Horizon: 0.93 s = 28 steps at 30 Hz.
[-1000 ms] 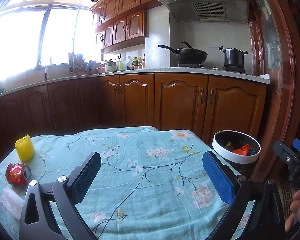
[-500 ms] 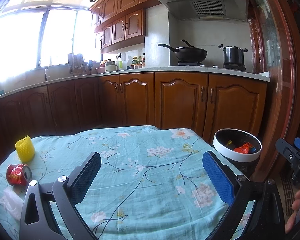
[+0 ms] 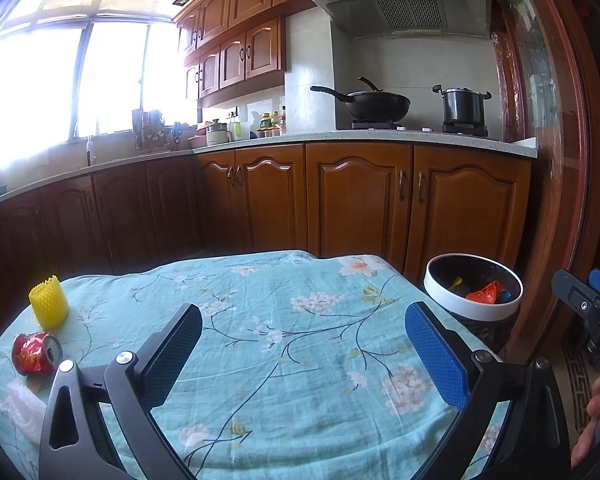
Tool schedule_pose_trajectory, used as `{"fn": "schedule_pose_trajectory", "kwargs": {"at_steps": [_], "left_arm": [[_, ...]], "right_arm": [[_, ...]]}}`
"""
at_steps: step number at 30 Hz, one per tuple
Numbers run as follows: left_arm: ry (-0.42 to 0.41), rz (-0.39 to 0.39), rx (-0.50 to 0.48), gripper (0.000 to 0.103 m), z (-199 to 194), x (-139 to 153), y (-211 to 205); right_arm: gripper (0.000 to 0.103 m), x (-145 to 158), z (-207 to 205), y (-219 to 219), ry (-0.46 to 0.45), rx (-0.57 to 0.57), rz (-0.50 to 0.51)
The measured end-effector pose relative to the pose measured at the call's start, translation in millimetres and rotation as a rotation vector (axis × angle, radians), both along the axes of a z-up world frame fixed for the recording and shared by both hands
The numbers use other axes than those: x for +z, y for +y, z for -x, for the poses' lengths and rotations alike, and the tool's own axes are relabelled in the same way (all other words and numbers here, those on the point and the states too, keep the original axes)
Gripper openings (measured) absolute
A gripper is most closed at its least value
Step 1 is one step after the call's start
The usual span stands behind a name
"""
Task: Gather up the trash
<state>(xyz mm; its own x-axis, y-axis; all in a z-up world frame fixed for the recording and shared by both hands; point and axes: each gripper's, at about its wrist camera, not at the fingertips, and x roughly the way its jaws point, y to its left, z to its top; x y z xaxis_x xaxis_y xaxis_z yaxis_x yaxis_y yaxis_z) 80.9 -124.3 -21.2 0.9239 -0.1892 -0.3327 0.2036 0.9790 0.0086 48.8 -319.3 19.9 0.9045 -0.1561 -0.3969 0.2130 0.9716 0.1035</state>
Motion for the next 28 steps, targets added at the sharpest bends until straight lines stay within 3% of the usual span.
{"fn": "schedule_pose_trajectory", "kwargs": {"at_steps": [28], "left_arm": [[0.031, 0.004, -0.034, 0.102, -14, -1, 0]], "right_arm": [[0.103, -5, -10, -3, 0.020, -0.016, -0.027]]}}
